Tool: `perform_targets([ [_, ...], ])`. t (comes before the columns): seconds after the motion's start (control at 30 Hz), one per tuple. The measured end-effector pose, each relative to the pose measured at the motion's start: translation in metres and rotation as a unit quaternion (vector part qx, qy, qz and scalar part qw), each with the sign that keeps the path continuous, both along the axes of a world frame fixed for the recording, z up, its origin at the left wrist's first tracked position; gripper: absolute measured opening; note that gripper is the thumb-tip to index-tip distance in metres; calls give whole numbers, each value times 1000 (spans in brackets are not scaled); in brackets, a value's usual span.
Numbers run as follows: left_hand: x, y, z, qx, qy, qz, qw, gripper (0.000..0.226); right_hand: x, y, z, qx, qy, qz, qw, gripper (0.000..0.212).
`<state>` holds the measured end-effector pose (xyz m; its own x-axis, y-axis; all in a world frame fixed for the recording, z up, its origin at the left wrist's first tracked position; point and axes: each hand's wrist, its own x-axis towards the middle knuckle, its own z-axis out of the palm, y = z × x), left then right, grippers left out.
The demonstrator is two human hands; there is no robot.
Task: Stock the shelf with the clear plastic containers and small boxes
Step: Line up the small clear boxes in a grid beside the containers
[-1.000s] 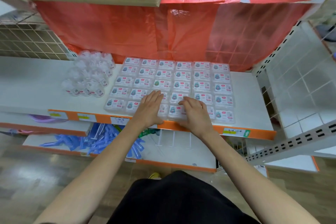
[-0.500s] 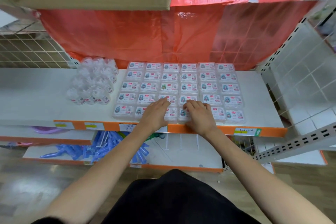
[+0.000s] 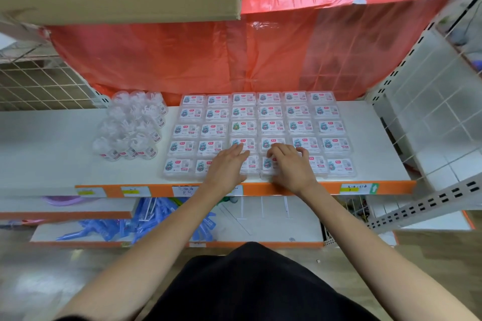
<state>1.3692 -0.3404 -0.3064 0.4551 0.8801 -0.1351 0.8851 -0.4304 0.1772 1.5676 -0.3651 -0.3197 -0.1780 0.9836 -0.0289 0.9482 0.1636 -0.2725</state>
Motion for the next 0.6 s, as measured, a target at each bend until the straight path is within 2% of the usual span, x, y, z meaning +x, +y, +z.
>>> perform_targets([
  [0.37, 7, -18, -13, 15, 30, 9, 999, 67, -3, -3, -4, 13, -3, 3, 1000, 57],
  [0.6, 11, -23, -19, 10, 12, 32, 999, 70, 0, 0, 4, -12, 11, 10, 1000, 55],
])
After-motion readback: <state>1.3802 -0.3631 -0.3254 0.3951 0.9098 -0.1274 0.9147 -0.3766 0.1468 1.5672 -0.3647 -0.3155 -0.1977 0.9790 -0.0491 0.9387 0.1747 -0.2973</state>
